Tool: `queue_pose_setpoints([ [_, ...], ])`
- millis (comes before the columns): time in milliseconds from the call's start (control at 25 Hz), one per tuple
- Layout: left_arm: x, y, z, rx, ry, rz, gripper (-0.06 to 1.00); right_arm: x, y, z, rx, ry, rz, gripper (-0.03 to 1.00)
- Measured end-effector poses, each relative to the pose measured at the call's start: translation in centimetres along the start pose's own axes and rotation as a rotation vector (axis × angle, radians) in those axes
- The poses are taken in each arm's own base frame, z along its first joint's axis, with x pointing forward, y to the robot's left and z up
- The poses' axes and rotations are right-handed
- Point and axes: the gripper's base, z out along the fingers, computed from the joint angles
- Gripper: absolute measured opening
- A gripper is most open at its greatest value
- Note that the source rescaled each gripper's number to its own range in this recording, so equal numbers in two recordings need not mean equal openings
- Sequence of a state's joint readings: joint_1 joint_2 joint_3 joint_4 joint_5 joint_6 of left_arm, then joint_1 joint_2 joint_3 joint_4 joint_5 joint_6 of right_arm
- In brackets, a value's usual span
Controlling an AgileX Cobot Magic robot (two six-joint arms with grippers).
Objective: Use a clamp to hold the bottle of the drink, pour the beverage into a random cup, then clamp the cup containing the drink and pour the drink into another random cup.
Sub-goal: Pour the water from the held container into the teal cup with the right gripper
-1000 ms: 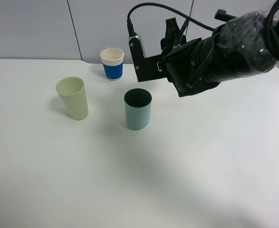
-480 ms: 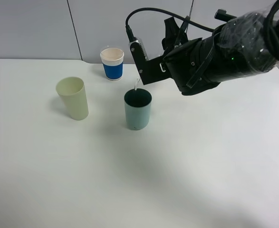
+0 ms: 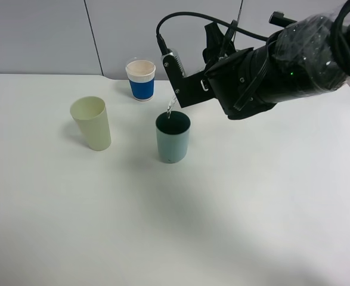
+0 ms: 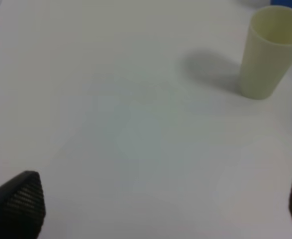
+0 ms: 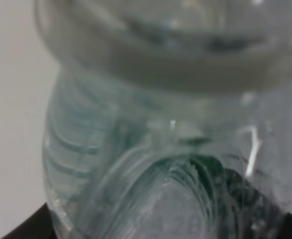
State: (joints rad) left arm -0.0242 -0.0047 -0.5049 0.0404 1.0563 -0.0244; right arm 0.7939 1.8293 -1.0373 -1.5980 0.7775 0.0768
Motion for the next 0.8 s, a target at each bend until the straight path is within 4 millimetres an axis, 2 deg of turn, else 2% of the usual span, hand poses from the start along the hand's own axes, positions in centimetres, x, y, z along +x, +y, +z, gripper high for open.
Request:
queue_pose_setpoints([
  [800,0.0,0.0,0.0,0.0,0.0,0.0,1.0,-0.03,-0.42,-0.01,0.046,-0.002,-0.059,0.02],
])
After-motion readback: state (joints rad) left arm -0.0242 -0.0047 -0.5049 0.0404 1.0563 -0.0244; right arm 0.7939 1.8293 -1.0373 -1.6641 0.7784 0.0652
